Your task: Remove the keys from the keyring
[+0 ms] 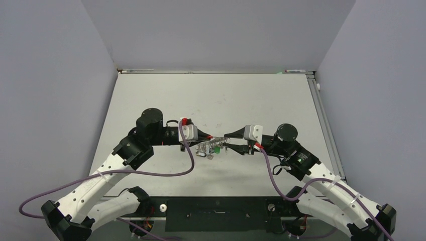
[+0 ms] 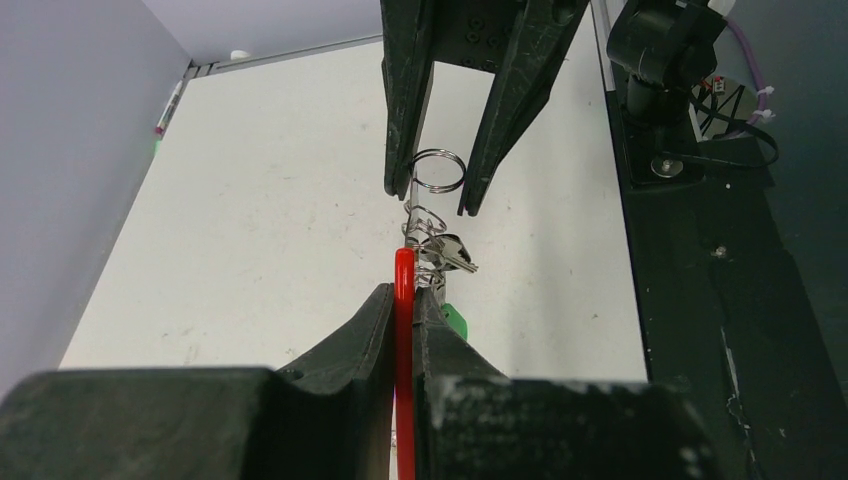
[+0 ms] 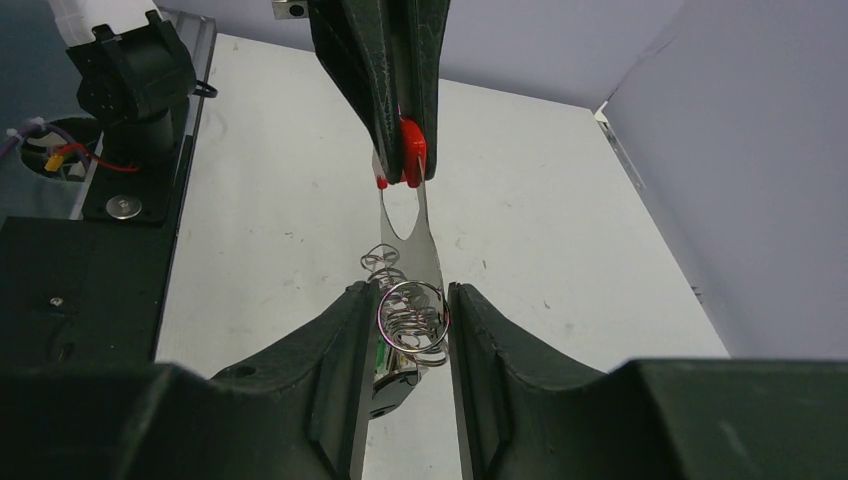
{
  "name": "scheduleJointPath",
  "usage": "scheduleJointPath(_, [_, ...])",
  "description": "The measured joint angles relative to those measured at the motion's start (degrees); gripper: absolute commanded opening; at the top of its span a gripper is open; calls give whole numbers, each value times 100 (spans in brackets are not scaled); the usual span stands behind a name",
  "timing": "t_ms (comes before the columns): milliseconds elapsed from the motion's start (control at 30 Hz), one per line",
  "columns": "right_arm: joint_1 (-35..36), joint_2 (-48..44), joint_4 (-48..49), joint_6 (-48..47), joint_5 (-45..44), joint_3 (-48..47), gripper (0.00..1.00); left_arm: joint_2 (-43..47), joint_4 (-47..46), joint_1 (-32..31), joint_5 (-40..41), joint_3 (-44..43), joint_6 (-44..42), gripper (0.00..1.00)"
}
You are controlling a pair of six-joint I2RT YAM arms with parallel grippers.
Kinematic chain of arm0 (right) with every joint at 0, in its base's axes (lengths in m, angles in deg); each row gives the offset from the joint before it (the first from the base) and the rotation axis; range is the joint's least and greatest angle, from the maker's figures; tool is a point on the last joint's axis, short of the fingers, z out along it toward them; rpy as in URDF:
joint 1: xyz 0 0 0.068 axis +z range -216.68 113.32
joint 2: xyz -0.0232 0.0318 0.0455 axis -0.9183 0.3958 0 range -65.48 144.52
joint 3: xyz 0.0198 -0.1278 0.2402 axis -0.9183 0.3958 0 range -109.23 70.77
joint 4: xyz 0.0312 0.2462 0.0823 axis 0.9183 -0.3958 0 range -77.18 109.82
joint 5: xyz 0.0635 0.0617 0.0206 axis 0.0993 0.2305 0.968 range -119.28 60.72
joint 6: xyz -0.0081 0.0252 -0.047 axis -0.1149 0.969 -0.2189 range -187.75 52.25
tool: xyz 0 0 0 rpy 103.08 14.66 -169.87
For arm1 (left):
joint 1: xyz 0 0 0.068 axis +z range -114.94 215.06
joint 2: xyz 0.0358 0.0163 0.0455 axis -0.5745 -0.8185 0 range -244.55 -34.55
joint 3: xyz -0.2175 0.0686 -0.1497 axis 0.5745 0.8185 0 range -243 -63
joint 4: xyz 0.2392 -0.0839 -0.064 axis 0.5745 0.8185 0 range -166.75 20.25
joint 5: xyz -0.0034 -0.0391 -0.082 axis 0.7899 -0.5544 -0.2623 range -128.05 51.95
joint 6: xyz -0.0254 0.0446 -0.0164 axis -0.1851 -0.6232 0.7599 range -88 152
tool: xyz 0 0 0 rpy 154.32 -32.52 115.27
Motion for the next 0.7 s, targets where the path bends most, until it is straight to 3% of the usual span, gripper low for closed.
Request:
scheduleJointPath(233, [0, -9, -44, -48, -105, -46, 27, -98, 186, 0, 94, -162, 149, 0])
scheduleJointPath(267, [0, -22, -61, -59, -125, -50, 29, -98, 186, 0, 103, -162, 166, 0])
scheduleJointPath(333, [0, -83, -98, -87, -177, -50, 48, -98, 177, 0, 114, -162, 208, 0])
scheduleJointPath(400, [0, -192, -146, -149, -229, -50, 57, -96, 184, 11, 149, -162, 223, 0])
scheduleJointPath(700, [0, -470, -289, -232, -299, 210, 65, 39, -92, 205, -81, -160, 485, 0])
